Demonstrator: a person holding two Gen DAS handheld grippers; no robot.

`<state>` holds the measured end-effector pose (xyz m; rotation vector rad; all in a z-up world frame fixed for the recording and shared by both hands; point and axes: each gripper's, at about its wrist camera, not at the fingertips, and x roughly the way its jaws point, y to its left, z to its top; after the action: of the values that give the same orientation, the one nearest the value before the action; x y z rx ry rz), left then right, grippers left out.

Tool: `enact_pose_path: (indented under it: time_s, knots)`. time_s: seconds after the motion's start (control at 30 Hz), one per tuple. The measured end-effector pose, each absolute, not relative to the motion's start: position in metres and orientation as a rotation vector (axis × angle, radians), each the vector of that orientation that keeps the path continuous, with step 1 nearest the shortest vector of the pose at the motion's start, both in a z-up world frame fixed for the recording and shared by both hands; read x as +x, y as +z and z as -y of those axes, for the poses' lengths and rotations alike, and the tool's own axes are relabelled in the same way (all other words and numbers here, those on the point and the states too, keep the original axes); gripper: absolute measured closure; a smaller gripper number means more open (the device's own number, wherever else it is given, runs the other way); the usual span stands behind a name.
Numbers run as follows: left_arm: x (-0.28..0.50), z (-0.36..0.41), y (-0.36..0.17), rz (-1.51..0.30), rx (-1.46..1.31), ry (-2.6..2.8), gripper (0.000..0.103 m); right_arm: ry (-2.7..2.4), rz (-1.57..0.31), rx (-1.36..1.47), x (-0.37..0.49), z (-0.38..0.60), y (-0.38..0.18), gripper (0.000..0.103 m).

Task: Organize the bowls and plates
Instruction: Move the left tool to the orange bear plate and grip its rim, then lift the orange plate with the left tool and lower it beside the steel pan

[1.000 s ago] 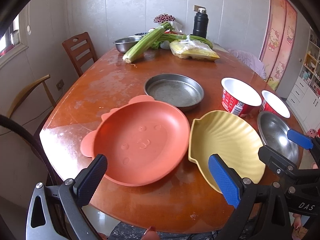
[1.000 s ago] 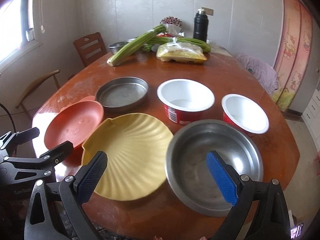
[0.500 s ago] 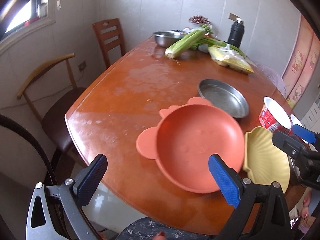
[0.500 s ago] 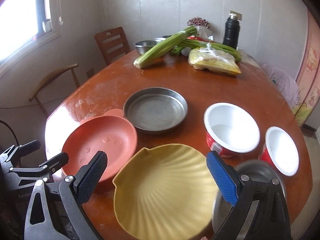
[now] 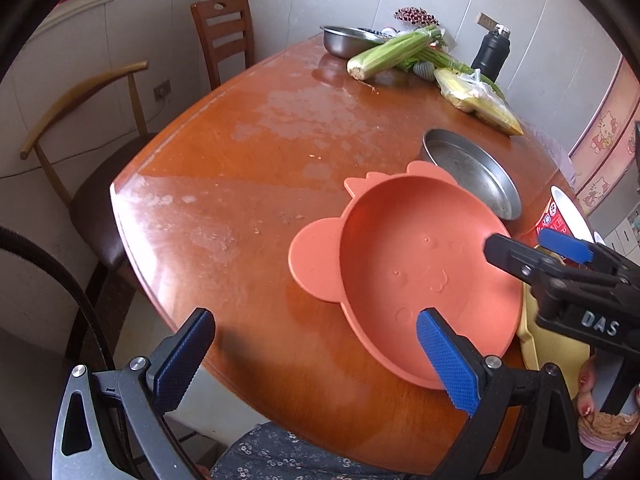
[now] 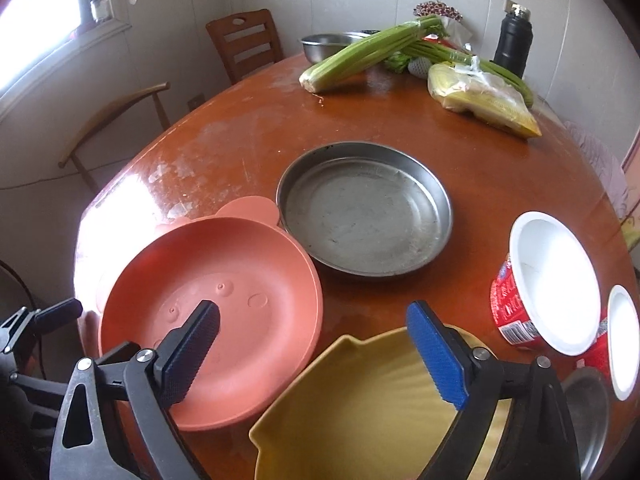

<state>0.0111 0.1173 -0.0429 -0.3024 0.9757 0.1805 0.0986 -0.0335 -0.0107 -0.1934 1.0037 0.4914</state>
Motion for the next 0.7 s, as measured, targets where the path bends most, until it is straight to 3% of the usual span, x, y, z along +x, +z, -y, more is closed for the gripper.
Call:
enact_pose_path:
  time_s: [0.13,0.3,0.37,0.53,0.7]
  knots:
    - [0.017,-0.115,-0.045,-0.98,-0.295,0.185,0.002,0.482,-1.029,-0.2,0.11,0.03,-0.019,0.032]
    - [0.024,-0.112,-0.044,-0.977,-0.284,0.188,0.007,0.483,-1.048,-0.216,0.117,0.024,-0.026,0.04]
    - [0.026,-0.11,-0.044,-0.971,-0.281,0.192,0.012,0.485,-1.05,-0.223,0.118,0.022,-0.029,0.05]
    - [0.03,-0.105,-0.041,-0.958,-0.289,0.162,0.036,0.516,-1.058,-0.224,0.118,0.015,-0.031,0.062]
    - [0.033,-0.101,-0.039,-0.95,-0.302,0.122,0.05,0.558,-1.06,-0.225,0.112,0.008,-0.03,0.065]
